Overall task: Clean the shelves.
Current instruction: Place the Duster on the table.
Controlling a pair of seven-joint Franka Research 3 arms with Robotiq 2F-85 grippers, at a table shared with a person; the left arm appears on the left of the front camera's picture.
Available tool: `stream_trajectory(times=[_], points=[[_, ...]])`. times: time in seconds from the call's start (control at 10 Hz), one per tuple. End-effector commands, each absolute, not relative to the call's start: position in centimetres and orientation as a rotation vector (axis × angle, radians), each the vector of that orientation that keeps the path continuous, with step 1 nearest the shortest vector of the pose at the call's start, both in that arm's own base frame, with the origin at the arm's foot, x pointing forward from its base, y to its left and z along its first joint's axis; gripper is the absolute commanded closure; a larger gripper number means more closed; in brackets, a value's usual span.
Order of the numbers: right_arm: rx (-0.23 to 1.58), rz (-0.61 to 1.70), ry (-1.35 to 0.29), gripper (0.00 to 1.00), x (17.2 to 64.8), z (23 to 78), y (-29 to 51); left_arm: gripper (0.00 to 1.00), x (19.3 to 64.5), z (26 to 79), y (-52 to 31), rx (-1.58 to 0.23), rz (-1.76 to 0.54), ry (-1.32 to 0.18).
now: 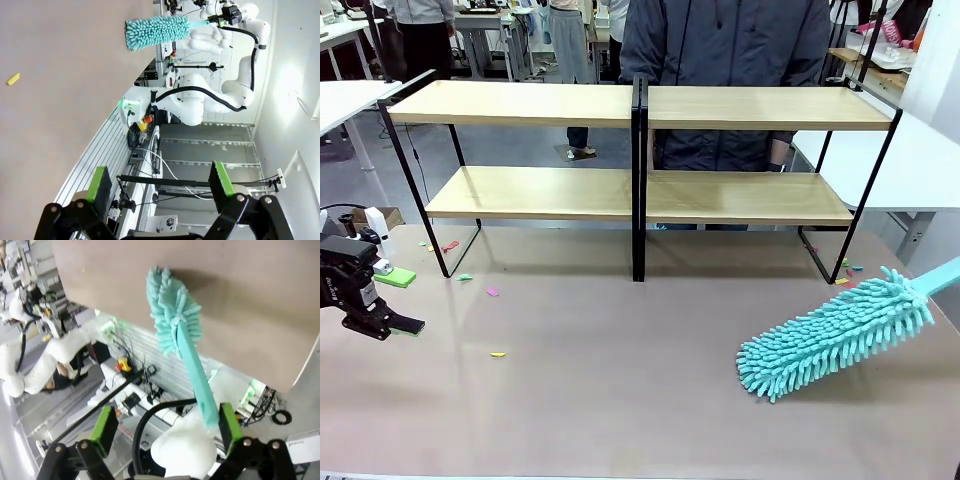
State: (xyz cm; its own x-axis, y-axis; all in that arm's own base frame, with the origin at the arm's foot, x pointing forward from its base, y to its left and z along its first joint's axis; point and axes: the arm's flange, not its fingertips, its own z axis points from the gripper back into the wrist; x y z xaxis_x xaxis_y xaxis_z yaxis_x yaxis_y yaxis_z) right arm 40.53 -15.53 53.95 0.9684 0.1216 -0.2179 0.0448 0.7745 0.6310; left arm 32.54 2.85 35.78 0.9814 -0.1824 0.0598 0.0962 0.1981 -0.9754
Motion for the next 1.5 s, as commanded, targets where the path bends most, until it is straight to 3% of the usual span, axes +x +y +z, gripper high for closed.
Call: stream_trajectory(times=[0.0,0.3,0.7,0.8,0.9,1.4], points=[[0.652,-0.058,0.162,0.0,40.8,55.1,-16.7,0.0,32.4,36.2,2.6,-1.381,-0.184,0.066],[0.787,-0.041,0.129,0.0,39.7,58.4,-18.5,0.0,32.4,36.2,2.6,-1.381,-0.184,0.066],[1.067,-0.003,0.307,0.0,36.6,60.4,-17.8,0.0,32.4,36.2,2.6,-1.381,-0.184,0.066],[1.055,0.085,0.389,0.0,35.8,59.8,-16.9,0.0,32.4,36.2,2.6,-1.381,-0.184,0.066],[1.0,0.033,0.254,0.0,37.4,60.0,-18.1,0.0,32.4,36.2,2.6,-1.381,-0.184,0.066],[1.0,0.033,0.254,0.0,37.4,60.0,-18.1,0.0,32.4,36.2,2.6,-1.381,-0.184,0.066]])
